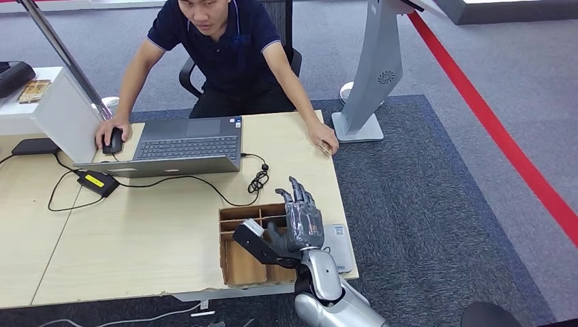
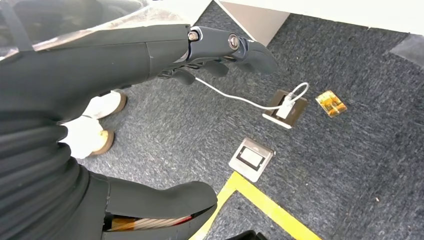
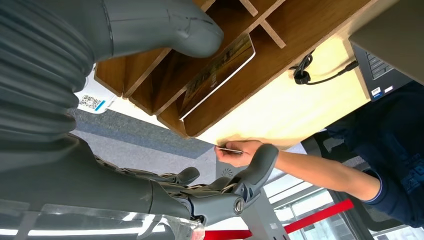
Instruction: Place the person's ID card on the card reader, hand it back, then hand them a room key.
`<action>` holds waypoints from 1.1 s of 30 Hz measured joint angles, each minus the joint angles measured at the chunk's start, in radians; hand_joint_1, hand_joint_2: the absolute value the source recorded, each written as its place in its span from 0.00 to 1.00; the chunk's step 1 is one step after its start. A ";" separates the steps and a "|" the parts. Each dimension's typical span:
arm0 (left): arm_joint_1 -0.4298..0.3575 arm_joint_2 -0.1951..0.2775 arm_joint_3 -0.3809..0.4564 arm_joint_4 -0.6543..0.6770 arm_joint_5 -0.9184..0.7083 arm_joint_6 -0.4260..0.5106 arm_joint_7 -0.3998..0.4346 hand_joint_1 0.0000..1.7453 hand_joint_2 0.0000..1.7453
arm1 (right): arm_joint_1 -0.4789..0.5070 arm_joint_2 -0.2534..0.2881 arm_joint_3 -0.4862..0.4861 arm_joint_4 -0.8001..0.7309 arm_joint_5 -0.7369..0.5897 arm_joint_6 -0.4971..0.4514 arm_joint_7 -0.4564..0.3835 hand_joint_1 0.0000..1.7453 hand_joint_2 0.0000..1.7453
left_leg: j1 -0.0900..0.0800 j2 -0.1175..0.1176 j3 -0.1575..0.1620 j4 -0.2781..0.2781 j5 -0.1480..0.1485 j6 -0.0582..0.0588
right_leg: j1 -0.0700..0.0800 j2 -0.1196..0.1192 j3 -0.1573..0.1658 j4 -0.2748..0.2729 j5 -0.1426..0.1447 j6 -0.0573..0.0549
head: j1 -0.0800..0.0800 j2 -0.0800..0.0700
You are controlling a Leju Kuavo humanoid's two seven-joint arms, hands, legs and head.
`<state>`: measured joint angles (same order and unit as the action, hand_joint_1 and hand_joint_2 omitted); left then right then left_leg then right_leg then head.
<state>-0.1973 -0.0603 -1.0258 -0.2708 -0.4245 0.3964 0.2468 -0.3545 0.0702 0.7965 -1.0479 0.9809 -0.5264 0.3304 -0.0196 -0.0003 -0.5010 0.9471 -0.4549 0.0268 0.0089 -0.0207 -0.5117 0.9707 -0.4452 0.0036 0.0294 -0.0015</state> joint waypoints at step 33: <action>0.000 0.001 0.018 0.000 -0.011 -0.003 0.000 0.00 1.00 | 0.003 0.000 0.000 0.000 -0.016 0.005 -0.002 0.96 1.00 | 0.000 0.000 0.000 0.000 0.000 0.000 | 0.000 0.000 0.000 0.000 0.000 0.000 | 0.000 0.000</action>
<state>-0.1971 -0.0595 -1.0074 -0.2708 -0.4357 0.3938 0.2464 -0.3518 0.0706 0.7969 -1.0479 0.9650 -0.5219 0.3282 -0.0196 -0.0003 -0.5010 0.9472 -0.4549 0.0268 0.0089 -0.0207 -0.5117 0.9707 -0.4452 0.0036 0.0292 -0.0015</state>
